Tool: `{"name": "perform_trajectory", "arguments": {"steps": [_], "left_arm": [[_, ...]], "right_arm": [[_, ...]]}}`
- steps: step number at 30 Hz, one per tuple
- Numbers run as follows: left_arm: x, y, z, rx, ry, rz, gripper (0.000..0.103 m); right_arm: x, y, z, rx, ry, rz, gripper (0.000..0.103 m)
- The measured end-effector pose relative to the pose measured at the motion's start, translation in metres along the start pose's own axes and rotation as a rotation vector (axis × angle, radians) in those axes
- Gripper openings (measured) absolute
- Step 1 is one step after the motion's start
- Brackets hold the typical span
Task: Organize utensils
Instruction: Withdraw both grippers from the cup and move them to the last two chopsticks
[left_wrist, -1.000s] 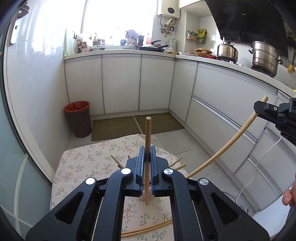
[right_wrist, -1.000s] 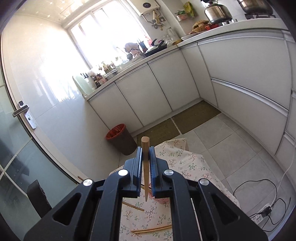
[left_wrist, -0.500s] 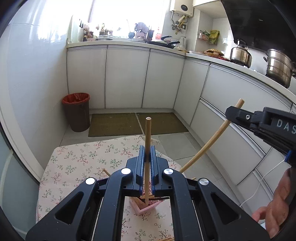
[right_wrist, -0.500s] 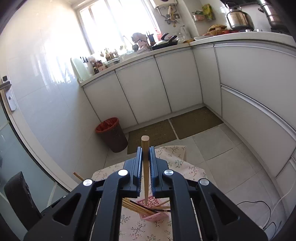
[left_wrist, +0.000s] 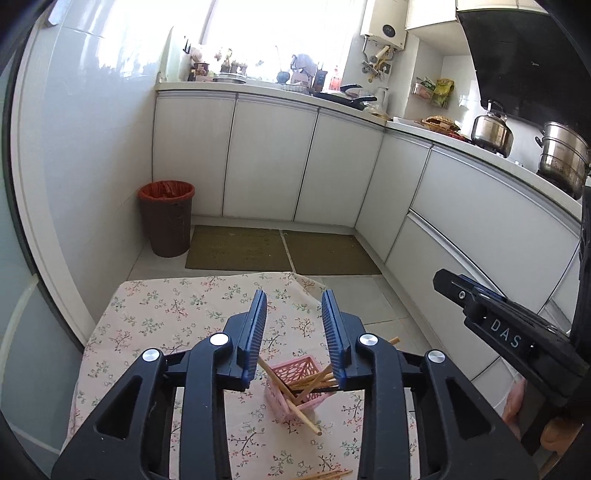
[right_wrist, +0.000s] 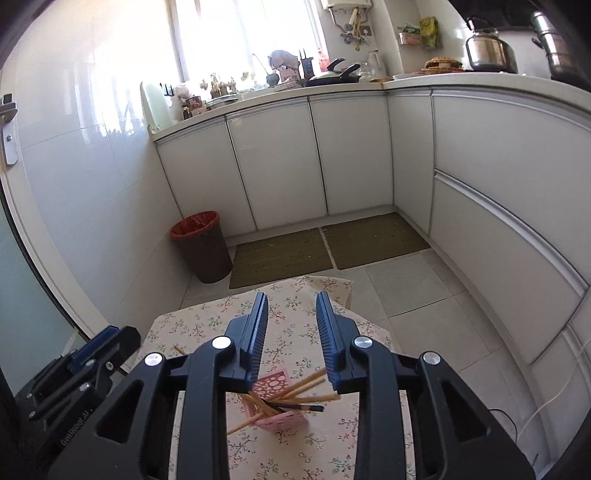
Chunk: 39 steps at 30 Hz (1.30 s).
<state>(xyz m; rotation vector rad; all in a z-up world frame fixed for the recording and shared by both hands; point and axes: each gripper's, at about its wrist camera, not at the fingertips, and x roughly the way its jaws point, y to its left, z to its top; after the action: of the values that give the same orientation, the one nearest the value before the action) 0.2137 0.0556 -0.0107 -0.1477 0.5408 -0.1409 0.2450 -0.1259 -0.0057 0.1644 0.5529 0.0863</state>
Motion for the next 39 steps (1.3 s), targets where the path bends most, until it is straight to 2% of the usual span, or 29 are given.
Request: {"name": "perform_trajectory", "arguments": {"steps": [5,6,8,9,10,11,16,18,20,23,27,29,30,31,33,39], "left_arm": [[-0.023,-0.001,-0.015,0.011,0.023,0.014,0.048],[-0.027,-0.001,-0.019,0.014,0.028,0.014,0.049],[-0.036,0.000,-0.026,0.021,0.038,0.022,0.060],[-0.041,0.002,-0.030,0.020,0.037,0.035,0.063],[-0.047,0.005,-0.035,0.015,0.037,0.048,0.072],[-0.053,0.009,-0.040,0.003,0.038,0.062,0.080],[-0.069,0.044,-0.065,-0.062,0.097,0.161,0.094],[-0.071,0.063,-0.080,-0.104,0.146,0.209,0.095],[-0.072,0.083,-0.096,-0.161,0.191,0.263,0.096],[-0.072,0.120,-0.122,-0.259,0.253,0.336,0.096],[-0.075,0.158,-0.148,-0.379,0.300,0.387,0.096],[-0.078,0.171,-0.155,-0.428,0.302,0.386,0.096],[-0.079,0.175,-0.156,-0.442,0.295,0.387,0.096],[-0.081,0.179,-0.157,-0.453,0.287,0.390,0.096],[-0.083,0.183,-0.159,-0.469,0.269,0.392,0.096],[-0.080,0.199,-0.166,-0.513,0.229,0.392,0.096]], "right_arm": [[-0.028,0.001,-0.022,-0.019,0.005,-0.014,0.039],[-0.033,0.001,-0.028,-0.020,0.010,-0.010,0.045],[-0.040,0.005,-0.037,-0.027,0.016,0.002,0.055],[-0.044,0.009,-0.043,-0.033,0.019,0.011,0.063],[-0.046,0.011,-0.048,-0.041,0.020,0.017,0.071],[-0.049,0.015,-0.053,-0.055,0.023,0.022,0.073],[-0.054,0.044,-0.077,-0.175,0.056,0.094,0.086],[-0.049,0.062,-0.086,-0.246,0.087,0.128,0.089],[-0.039,0.083,-0.100,-0.341,0.169,0.175,0.089],[-0.012,0.116,-0.135,-0.515,0.352,0.256,0.089],[0.026,0.144,-0.187,-0.705,0.495,0.296,0.089],[0.047,0.154,-0.209,-0.765,0.569,0.330,0.080],[0.058,0.160,-0.220,-0.795,0.611,0.354,0.073],[0.065,0.164,-0.229,-0.816,0.633,0.365,0.067],[0.078,0.174,-0.242,-0.859,0.658,0.378,0.063],[0.106,0.200,-0.274,-0.979,0.736,0.423,0.063]]}}
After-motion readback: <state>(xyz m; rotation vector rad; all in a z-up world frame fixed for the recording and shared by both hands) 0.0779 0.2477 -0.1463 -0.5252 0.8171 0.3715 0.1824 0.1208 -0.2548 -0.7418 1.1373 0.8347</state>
